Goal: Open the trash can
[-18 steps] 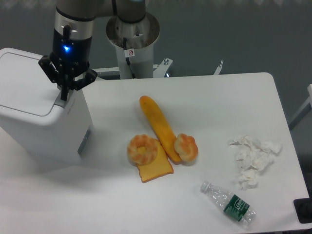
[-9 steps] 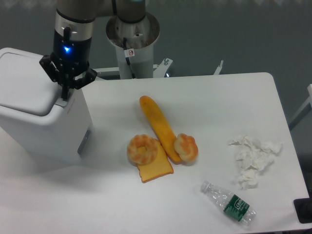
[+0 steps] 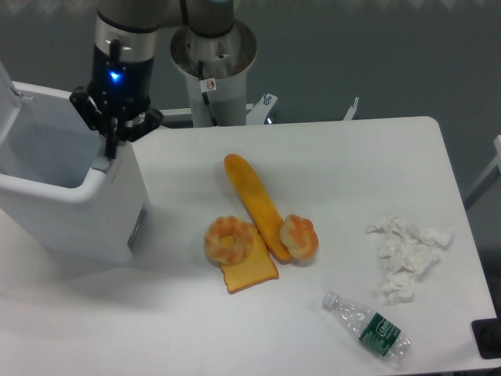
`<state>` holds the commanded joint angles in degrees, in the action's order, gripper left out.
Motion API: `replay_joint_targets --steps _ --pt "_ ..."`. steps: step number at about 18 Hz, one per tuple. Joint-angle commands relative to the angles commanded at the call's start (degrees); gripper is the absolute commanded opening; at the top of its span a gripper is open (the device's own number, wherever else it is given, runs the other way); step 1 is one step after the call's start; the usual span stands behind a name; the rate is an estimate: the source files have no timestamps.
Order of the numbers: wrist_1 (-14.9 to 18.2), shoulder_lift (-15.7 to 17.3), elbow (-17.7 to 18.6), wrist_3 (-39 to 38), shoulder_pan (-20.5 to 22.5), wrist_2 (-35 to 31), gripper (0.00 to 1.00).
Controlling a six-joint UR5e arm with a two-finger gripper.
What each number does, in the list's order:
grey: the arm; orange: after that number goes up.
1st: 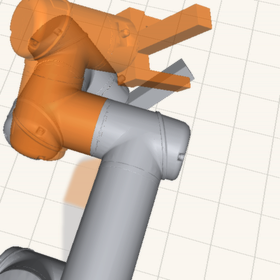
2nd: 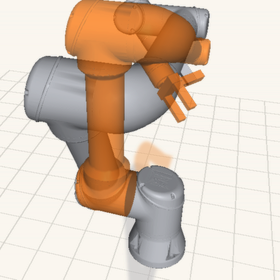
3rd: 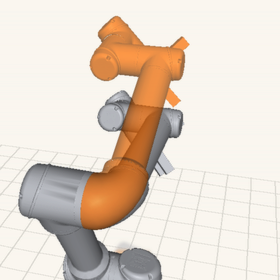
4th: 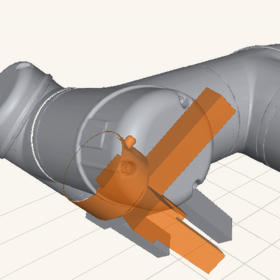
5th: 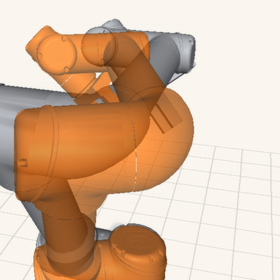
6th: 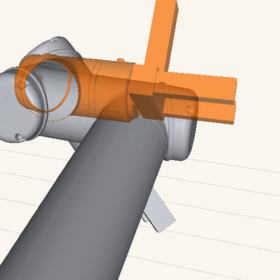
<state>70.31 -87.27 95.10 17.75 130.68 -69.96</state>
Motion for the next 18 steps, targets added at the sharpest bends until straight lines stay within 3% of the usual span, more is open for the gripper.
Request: replay_joint_targets --steps 2,3,4,7,10,14,18 --pt "-0.26 0.09 0.0 0.0 2.11 0.0 0.61" --pt "-0.53 0.09 0.0 0.0 3.08 0.0 0.75" --pt "-0.7 0.0 0.0 0.09 4.04 -0.09 1.0" --pt "-0.97 -0.52 0.09 1.48 7.47 -0.87 1.0" --pt "-1.41 -3.59 -0.09 5.87 10.02 -5.7 1.0" --pt "-5.53 -7.81 -0.09 10.62 16.17 -8.17 1.0" --pt "-5.98 -11.68 -0.88 22.9 20.74 -8.61 1.0"
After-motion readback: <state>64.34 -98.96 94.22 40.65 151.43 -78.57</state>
